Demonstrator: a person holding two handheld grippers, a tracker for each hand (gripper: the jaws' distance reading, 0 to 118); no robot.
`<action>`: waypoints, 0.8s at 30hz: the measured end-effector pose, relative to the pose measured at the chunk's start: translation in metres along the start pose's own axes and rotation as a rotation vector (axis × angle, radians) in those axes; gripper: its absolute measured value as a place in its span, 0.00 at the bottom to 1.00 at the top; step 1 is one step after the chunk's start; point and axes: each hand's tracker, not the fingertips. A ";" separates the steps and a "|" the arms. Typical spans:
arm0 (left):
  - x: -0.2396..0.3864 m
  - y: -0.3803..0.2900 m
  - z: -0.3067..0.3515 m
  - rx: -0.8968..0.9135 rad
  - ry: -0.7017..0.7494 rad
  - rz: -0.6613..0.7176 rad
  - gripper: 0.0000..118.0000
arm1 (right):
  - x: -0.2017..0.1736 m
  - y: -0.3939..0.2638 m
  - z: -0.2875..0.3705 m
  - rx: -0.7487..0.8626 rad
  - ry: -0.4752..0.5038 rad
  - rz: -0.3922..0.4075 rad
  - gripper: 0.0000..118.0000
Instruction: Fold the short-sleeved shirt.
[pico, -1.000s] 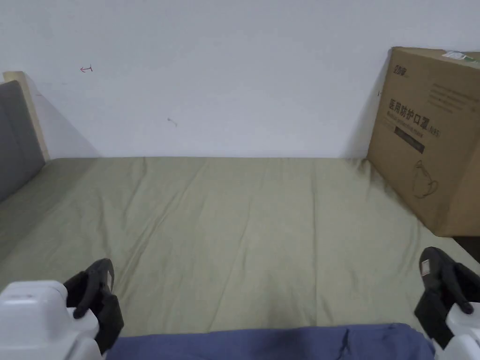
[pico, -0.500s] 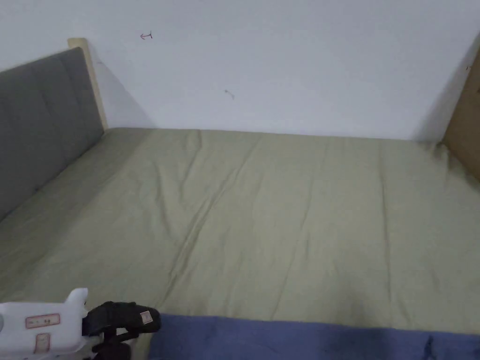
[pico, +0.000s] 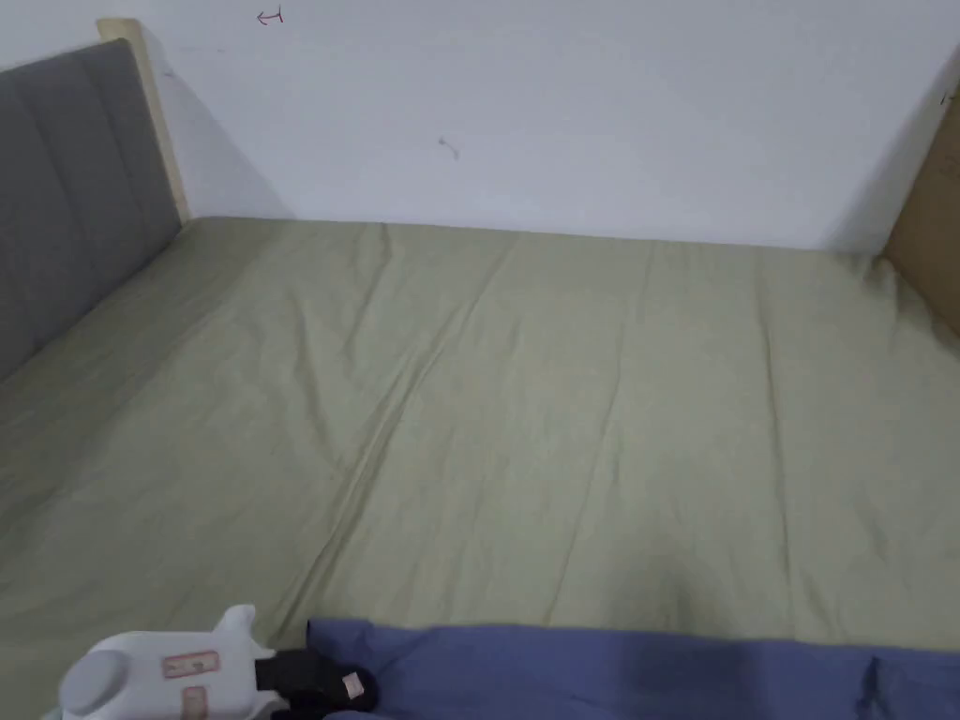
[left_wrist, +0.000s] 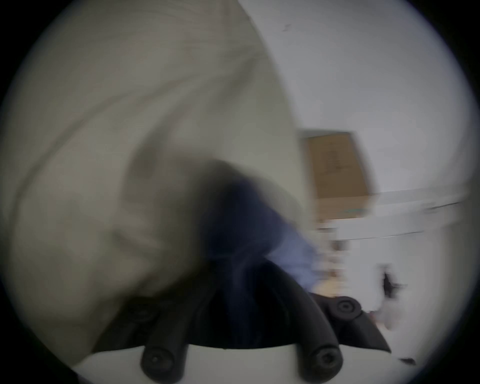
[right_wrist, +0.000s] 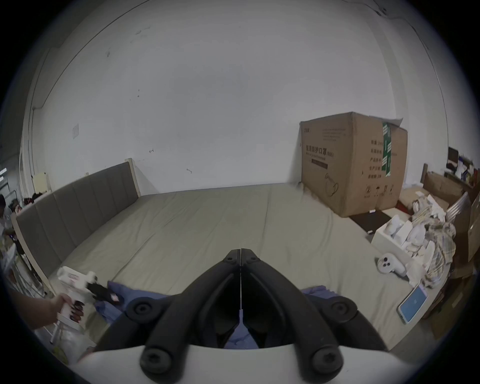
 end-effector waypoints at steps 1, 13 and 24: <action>-0.009 -0.002 -0.003 -0.017 -0.205 0.077 0.04 | 0.001 -0.001 0.001 -0.002 0.009 -0.013 0.00; 0.123 -0.045 0.097 0.242 0.638 -0.470 0.05 | 0.034 -0.014 0.019 -0.044 0.031 -0.038 0.00; 0.291 -0.104 -0.067 -0.151 0.072 -0.446 0.93 | 0.072 -0.023 0.040 -0.057 0.022 -0.063 0.00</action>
